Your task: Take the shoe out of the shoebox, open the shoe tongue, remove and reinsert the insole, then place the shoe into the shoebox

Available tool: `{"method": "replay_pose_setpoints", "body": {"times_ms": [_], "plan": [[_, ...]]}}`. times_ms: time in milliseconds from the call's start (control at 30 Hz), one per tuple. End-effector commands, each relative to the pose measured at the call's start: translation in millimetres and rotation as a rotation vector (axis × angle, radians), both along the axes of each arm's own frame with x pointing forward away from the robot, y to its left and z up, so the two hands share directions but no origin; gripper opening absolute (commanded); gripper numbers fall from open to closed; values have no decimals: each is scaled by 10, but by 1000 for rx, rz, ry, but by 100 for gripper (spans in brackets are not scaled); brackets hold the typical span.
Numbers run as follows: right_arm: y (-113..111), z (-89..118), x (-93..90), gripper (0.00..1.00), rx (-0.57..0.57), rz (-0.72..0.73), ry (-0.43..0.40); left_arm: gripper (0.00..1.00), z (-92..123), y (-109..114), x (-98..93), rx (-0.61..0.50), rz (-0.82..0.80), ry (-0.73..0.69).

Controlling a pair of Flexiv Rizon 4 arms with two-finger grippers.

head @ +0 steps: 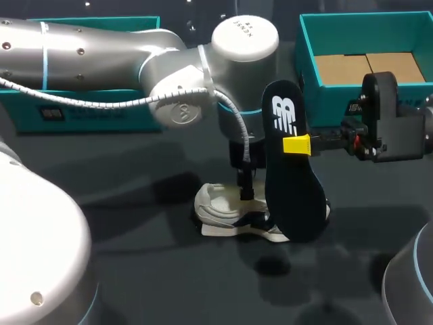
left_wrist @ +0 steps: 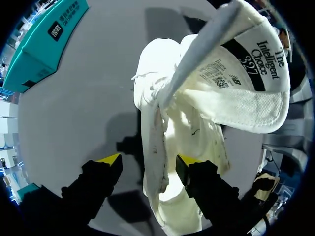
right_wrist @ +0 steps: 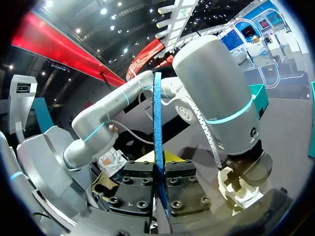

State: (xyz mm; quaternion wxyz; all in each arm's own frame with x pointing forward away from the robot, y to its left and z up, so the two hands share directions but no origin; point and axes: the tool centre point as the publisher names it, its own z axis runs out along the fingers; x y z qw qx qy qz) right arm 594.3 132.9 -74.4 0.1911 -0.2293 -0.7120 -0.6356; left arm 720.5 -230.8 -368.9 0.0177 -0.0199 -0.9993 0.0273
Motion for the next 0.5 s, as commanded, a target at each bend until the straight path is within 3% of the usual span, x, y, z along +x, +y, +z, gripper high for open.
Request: {"method": "replay_pose_setpoints", "body": {"times_ms": [33,233,267,300,500], "plan": [[12,-7,-5,0,0,-2,0,59,-103,-91,6,15,6,4],[12,-7,-5,0,0,-2,0,36,-157,-109,-11,17,11,17],[12,-7,-5,0,0,-2,0,27,-162,-110,-19,17,11,19],[12,-7,-5,0,0,-2,0,0,-165,-109,-27,16,12,20],[12,-7,-5,0,0,-2,0,0,-155,-68,-79,-13,12,44]]}}
